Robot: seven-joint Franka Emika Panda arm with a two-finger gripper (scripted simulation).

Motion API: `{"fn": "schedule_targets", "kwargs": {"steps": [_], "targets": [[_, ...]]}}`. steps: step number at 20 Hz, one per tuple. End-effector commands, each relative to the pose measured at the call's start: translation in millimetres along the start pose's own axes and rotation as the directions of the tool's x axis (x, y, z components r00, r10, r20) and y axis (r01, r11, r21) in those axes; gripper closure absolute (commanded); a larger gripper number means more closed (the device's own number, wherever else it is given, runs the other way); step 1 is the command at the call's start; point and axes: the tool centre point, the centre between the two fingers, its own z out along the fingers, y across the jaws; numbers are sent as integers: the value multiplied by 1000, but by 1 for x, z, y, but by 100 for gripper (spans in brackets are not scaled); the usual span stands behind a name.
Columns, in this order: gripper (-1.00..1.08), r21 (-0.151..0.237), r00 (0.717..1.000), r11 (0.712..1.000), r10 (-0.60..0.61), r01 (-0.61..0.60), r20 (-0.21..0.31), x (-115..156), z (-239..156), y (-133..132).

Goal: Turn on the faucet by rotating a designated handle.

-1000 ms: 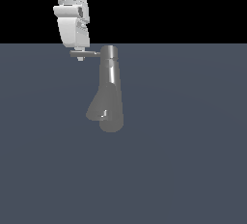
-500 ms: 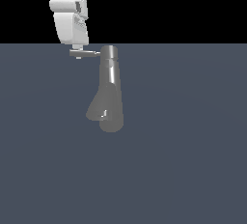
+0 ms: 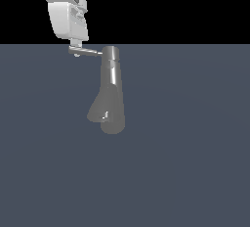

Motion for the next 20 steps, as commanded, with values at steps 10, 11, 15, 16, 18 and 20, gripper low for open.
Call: {"fn": "schedule_targets", "kwargs": {"steps": [10, 11, 15, 16, 18, 20], "targets": [[108, -7, 1000, 1000, -5, 5, -2, -3, -12, 36], [108, 6, 1000, 1000, 4, -4, -5, 4, -15, 29], [108, 4, 1000, 1000, 3, -3, -4, 13, -19, 41], [108, 3, 1000, 1000, 2, -2, -4, 16, -20, 44], [108, 2, 1000, 1000, 2, -2, -4, 21, -22, 50], [108, 1, 1000, 1000, 1, -1, -3, 26, -23, 56]]}}
